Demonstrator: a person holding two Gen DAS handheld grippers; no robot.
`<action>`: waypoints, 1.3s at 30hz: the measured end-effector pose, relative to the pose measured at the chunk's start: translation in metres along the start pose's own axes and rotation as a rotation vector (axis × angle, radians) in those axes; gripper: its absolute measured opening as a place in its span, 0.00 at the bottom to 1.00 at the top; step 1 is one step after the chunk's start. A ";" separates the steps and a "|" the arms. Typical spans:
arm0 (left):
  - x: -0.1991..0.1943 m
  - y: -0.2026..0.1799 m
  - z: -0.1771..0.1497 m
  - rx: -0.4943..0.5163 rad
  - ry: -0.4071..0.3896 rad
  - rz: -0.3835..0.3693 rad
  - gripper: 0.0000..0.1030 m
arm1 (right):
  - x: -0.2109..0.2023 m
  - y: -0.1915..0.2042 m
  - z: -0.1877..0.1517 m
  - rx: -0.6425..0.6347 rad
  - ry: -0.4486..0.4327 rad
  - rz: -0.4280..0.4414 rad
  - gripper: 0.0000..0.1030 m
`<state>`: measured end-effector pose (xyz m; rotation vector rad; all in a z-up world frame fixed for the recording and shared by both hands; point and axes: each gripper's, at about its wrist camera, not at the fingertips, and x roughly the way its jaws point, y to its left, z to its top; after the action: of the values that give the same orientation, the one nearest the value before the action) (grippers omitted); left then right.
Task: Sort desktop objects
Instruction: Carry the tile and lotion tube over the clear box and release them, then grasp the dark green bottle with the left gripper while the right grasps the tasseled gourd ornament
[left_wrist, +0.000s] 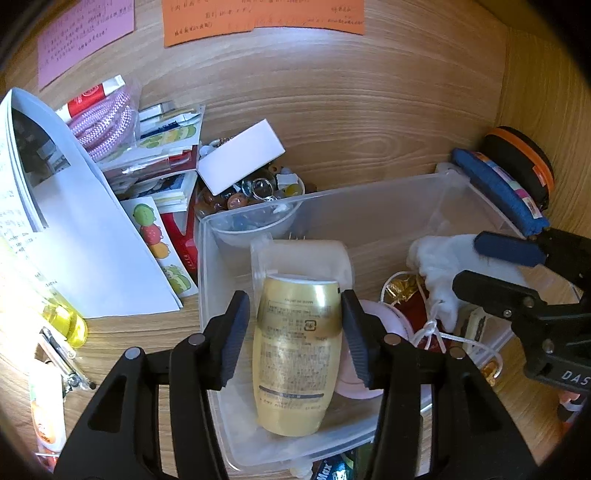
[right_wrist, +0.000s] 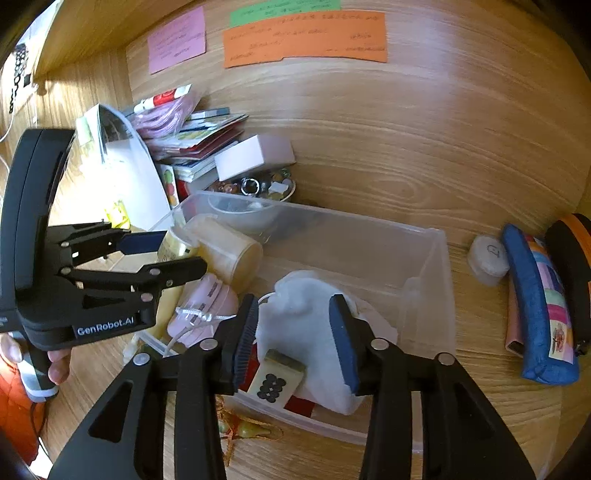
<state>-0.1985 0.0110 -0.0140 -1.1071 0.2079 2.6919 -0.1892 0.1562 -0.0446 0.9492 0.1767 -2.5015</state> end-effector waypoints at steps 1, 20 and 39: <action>-0.001 -0.001 0.000 0.003 -0.006 0.010 0.51 | 0.000 -0.001 0.000 0.003 -0.001 -0.001 0.48; -0.080 0.021 -0.024 -0.040 -0.145 0.109 0.92 | -0.057 0.014 -0.002 0.030 -0.095 -0.028 0.66; -0.079 0.031 -0.094 -0.129 -0.006 0.020 0.94 | -0.073 0.050 -0.060 0.001 -0.033 -0.050 0.67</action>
<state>-0.0887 -0.0512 -0.0234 -1.1379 0.0446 2.7592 -0.0826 0.1552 -0.0396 0.9142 0.1906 -2.5617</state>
